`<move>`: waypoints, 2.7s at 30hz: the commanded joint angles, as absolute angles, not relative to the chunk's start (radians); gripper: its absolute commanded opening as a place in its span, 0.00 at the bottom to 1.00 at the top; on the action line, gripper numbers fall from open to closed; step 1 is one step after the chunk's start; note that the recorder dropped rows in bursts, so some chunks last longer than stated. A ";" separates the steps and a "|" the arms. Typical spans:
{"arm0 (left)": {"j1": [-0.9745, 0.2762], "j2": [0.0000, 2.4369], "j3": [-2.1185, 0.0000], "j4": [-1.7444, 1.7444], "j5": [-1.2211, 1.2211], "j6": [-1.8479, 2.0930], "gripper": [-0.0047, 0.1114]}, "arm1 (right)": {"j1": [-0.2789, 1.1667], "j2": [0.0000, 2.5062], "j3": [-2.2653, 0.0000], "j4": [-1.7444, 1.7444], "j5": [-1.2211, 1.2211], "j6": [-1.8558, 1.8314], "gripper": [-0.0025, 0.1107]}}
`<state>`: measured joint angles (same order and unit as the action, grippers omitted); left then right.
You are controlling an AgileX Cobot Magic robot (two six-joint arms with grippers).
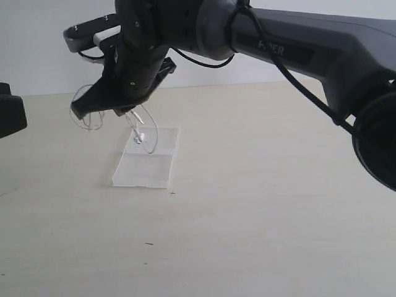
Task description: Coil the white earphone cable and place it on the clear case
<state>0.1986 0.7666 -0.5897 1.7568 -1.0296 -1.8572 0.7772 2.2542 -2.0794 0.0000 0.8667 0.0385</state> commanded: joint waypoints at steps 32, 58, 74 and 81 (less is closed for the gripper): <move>0.199 0.761 -0.585 1.744 -0.990 -1.860 0.57 | 0.656 2.271 -1.889 0.446 0.638 0.193 0.02; 0.199 0.761 -0.585 1.744 -0.986 -1.860 0.57 | 0.658 2.329 -1.889 0.298 0.631 0.510 0.02; 0.199 0.761 -0.585 1.744 -0.986 -1.860 0.57 | 0.658 2.341 -1.889 0.294 0.576 0.554 0.02; 0.199 0.761 -0.585 1.744 -0.989 -1.860 0.57 | 0.658 2.341 -1.889 0.292 0.572 0.554 0.05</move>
<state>0.1986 0.7666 -0.5897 1.7568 -0.9994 -1.8572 0.6603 2.3443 -1.8920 0.3013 0.5910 0.5572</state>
